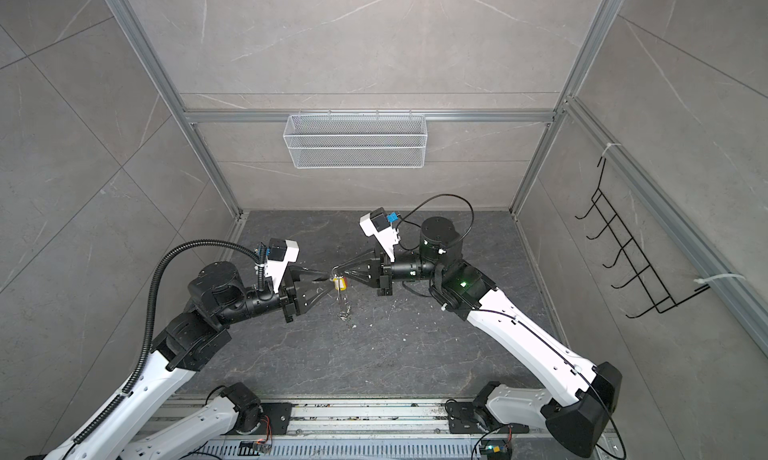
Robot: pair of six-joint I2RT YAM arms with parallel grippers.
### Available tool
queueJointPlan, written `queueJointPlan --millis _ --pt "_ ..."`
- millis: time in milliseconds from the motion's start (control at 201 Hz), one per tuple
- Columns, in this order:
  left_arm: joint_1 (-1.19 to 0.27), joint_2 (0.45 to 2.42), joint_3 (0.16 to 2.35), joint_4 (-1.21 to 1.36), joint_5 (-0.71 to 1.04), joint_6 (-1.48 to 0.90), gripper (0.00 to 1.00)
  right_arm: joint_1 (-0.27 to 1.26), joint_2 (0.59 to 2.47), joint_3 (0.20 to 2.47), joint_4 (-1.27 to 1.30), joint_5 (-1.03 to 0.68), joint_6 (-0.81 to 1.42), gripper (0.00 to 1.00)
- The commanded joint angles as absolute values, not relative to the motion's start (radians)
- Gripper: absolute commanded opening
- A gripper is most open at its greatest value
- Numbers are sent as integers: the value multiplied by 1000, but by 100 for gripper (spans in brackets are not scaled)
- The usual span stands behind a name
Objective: Remove the keys from the keyring
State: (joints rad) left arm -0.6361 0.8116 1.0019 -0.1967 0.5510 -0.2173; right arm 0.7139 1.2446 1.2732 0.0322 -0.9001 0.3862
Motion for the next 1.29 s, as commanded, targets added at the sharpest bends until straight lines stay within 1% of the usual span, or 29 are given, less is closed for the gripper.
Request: queueJointPlan --millis 0,204,413,523,622,727,916,1085,1290 --pt "-639 824 1016 -101 589 -226 38 715 1232 1264 80 -896 409 0" --pt "-644 843 1024 -85 628 -243 36 715 1232 1257 89 -888 414 0" --pt "-652 852 1017 -63 641 -258 30 714 1232 1250 103 -881 423 0" --pt "-658 855 1014 -53 642 -263 29 715 1231 1247 107 -878 426 0" --pt "-664 857 1011 -47 644 -265 20 715 1229 1243 112 -869 430 0" --pt "-670 854 1011 -47 639 -265 0 714 1229 1241 115 -858 434 0" --pt "-682 843 1000 -57 614 -259 0 715 1229 1223 152 -810 471 0" --pt "-725 858 995 -74 572 -255 0 715 1239 1190 227 -748 533 0" --pt "-763 882 973 -56 526 -263 0 718 1264 1163 335 -733 604 0"
